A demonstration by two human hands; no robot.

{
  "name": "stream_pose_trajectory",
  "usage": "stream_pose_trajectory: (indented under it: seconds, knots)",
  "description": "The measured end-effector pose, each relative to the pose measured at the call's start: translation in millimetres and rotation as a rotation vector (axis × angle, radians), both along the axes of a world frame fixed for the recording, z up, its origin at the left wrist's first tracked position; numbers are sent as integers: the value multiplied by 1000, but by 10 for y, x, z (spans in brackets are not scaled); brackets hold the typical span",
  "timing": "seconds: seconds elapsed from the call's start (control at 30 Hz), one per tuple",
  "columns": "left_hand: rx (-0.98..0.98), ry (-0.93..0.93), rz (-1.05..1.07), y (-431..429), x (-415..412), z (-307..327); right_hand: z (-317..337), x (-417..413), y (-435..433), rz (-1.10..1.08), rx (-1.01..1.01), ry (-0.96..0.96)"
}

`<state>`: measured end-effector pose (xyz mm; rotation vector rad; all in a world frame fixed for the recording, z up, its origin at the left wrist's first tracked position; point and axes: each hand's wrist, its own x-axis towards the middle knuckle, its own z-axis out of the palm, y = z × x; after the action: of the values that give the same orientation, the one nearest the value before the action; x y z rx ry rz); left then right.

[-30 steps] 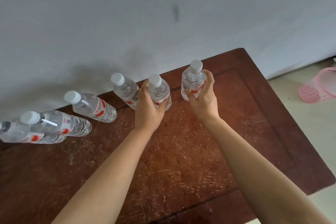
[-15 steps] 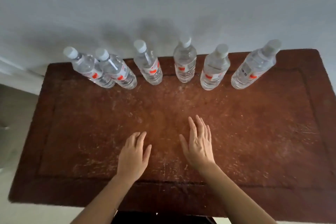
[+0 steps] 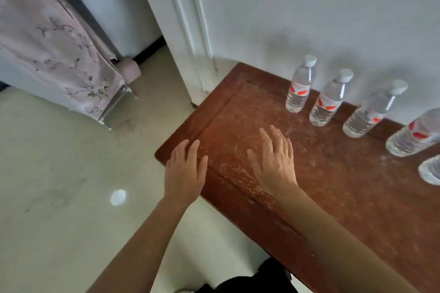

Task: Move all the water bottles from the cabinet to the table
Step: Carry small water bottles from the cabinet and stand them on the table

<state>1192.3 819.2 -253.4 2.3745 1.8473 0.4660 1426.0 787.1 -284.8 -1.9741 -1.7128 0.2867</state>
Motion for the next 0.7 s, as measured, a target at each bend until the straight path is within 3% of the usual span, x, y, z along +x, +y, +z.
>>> stream_pose_trajectory:
  seconds: [0.17,0.43,0.53,0.7]
  knots:
    - [150,20,148,-79,-1688,389,445,-1620,381,208,126,-81]
    - [389,149,737,-1118,-4982,1089,981,-5207,685,703,320,-9]
    - [403,210,937,-1561,-5782,1233,1142,-6276,596,864,401,36]
    - [359,149,1232,-1971,-6711,1256,1138,-7721,545,1105,449,104]
